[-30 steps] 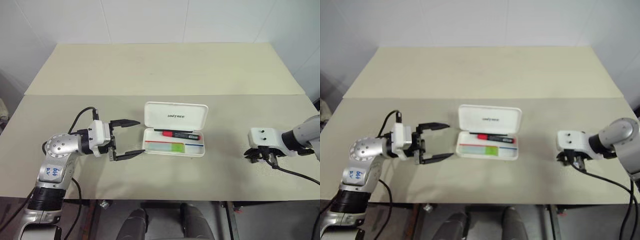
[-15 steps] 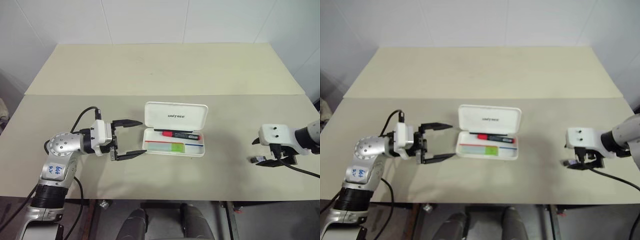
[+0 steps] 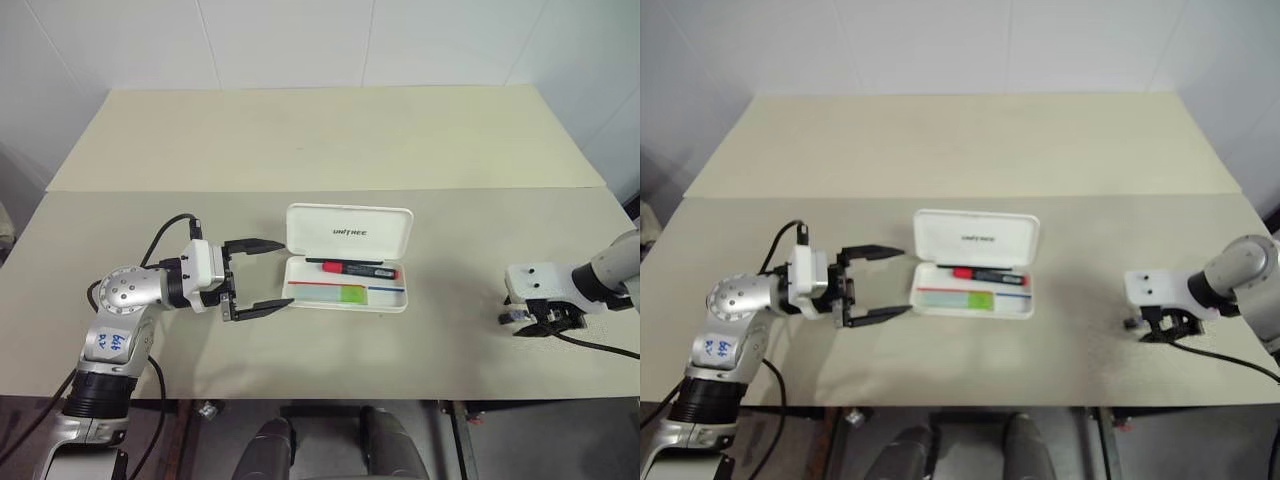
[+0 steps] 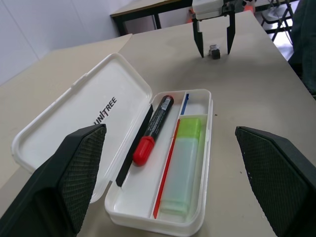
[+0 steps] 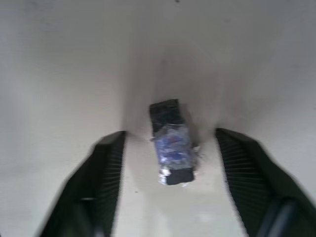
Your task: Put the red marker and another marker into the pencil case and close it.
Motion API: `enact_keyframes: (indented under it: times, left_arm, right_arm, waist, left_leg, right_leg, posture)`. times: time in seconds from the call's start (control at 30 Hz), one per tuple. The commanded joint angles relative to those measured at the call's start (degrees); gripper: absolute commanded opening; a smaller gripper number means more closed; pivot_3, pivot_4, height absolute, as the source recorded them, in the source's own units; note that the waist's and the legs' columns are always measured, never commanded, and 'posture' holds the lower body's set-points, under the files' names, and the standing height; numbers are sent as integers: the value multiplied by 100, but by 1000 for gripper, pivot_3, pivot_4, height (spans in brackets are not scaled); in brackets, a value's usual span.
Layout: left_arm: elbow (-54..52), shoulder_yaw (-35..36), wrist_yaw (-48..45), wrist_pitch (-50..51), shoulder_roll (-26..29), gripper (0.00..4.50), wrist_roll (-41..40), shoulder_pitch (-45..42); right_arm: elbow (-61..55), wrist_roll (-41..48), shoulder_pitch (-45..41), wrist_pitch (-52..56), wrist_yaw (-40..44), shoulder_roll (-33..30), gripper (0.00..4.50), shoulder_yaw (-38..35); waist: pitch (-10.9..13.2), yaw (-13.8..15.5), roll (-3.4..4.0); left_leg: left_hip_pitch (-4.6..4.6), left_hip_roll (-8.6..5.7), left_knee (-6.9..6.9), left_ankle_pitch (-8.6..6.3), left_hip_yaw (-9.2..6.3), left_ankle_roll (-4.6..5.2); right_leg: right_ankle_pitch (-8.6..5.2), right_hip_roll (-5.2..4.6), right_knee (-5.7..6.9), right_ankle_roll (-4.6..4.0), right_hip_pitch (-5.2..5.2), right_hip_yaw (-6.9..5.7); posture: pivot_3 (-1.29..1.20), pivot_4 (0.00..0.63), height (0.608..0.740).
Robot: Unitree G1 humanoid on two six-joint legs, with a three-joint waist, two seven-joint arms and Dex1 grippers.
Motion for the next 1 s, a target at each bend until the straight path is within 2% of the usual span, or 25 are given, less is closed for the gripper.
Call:
enact_keyframes:
  times: [0.03,0.13,0.17,0.27,0.37,0.6,0.7,1.0]
  left_arm:
    - [-250,156,62,-49,89,4500,4,82]
    - [-298,181,77,-42,111,4500,-19,137]
    - [-311,184,84,-36,119,4500,-27,146]
    - [-338,193,94,-20,148,4500,-57,165]
    - [-319,201,66,-18,176,4500,-76,160]
    - [-52,103,-86,-76,110,4500,-56,-104]
    - [70,68,-167,-98,86,4500,-50,-235]
    - [390,59,-638,-252,36,4500,-172,-486]
  right_arm:
    - [-6,-1,-82,-24,167,22,1625,-3]
    - [-25,40,-134,70,139,15,579,-85]
    - [-58,82,-150,135,110,26,363,-135]
    - [-408,357,-177,542,6,56,363,-401]
    - [-1022,705,-245,1432,-163,179,363,-657]
    - [-2823,1413,-914,4271,-1168,1092,363,-862]
    - [-3364,1716,-1171,5046,-1618,1513,363,-853]
    - [-4032,1886,-1233,5515,-2232,1706,363,26]
  waist:
    - [0,2,0]
    - [0,3,0]
    - [0,2,0]
    - [0,1,0]
    - [0,-24,1]
    - [0,15,1]
    - [0,20,1]
    - [0,27,0]
  left_leg:
    - [0,0,0,0,0,0]
    - [-1,-1,0,0,0,0]
    - [-1,-1,0,0,0,0]
    - [-1,0,0,0,0,0]
    - [0,2,0,0,0,0]
    - [0,3,1,1,-6,-2]
    - [-3,2,2,1,-8,-2]
    - [-17,-3,0,-2,-13,3]
  right_leg:
    - [0,0,0,0,0,0]
    - [0,-1,-2,0,0,0]
    - [0,-1,-2,0,0,0]
    - [0,-1,0,0,0,0]
    - [0,1,4,0,-1,2]
    - [3,2,6,-5,-1,0]
    - [3,0,1,-5,-2,-1]
    - [4,-5,-21,-3,-5,-10]
  posture:
    - [0,150,740]
    - [0,150,740]
    - [0,150,740]
    - [0,150,740]
    - [0,150,740]
    - [0,150,740]
    - [0,150,740]
    - [0,150,740]
